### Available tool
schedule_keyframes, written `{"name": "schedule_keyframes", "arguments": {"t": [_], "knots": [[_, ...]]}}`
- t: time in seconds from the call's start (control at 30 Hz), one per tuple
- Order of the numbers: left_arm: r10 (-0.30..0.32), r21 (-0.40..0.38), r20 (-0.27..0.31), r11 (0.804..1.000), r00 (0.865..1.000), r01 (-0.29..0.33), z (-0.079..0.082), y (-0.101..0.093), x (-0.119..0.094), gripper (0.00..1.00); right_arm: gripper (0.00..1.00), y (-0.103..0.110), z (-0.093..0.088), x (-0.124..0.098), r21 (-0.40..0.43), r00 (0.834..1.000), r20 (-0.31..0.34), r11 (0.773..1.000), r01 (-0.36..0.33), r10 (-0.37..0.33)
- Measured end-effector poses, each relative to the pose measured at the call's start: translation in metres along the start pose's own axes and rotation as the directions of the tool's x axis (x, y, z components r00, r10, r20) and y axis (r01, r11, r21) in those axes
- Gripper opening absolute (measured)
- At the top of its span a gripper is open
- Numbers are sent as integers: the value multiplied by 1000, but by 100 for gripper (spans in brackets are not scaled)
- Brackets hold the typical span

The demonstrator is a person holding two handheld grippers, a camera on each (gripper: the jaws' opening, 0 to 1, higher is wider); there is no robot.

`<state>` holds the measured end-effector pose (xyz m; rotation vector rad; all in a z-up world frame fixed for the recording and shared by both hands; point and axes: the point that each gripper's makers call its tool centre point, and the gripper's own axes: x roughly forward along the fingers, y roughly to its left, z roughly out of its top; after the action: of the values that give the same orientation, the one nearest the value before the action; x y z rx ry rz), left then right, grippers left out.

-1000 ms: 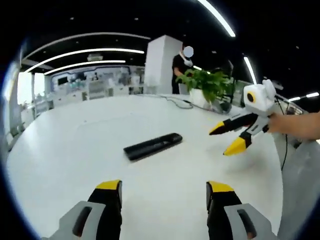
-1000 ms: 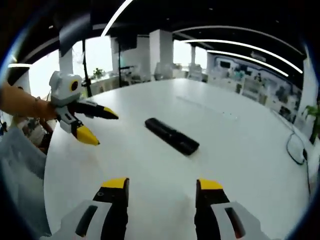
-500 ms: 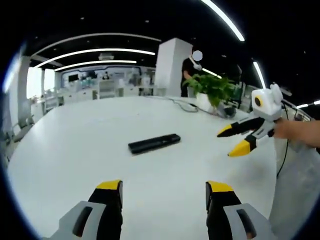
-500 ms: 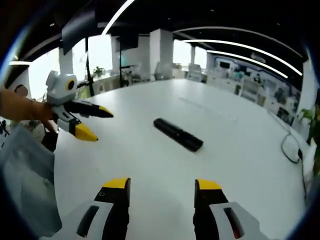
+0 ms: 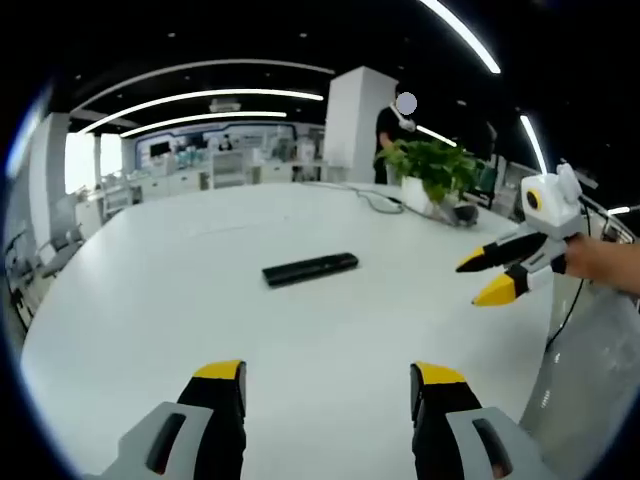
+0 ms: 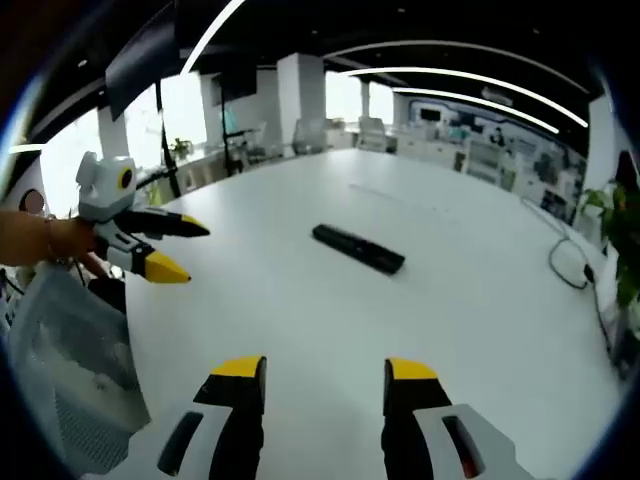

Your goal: Press the specified remote control buttons in sequence, fully releasing each button before pressing the next.

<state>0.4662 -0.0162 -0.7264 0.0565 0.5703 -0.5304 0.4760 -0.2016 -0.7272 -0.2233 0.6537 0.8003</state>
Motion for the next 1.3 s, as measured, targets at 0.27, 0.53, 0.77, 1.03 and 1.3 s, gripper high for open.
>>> {"name": "schedule_keyframes", "arguments": {"t": [0.27, 0.53, 0.77, 1.03, 1.3], "knots": [[17, 22, 14, 1000, 1000, -17, 19, -7, -20, 68, 44, 4, 1, -18, 50, 999, 28, 998, 26, -27], [26, 38, 47, 999, 999, -28, 31, -24, -39, 68, 44, 12, 12, -37, 59, 996, 74, 997, 46, -51], [26, 36, 88, 999, 996, -30, 38, -38, -57, 68, 44, 21, 6, -48, 68, 995, 90, 997, 43, -49], [39, 39, 102, 998, 994, -43, 28, -52, -66, 68, 44, 33, 3, -56, 83, 993, 109, 996, 41, -50], [33, 76, 108, 996, 994, -41, 29, -58, -68, 67, 44, 43, 8, -63, 75, 989, 137, 996, 46, -56]]}}
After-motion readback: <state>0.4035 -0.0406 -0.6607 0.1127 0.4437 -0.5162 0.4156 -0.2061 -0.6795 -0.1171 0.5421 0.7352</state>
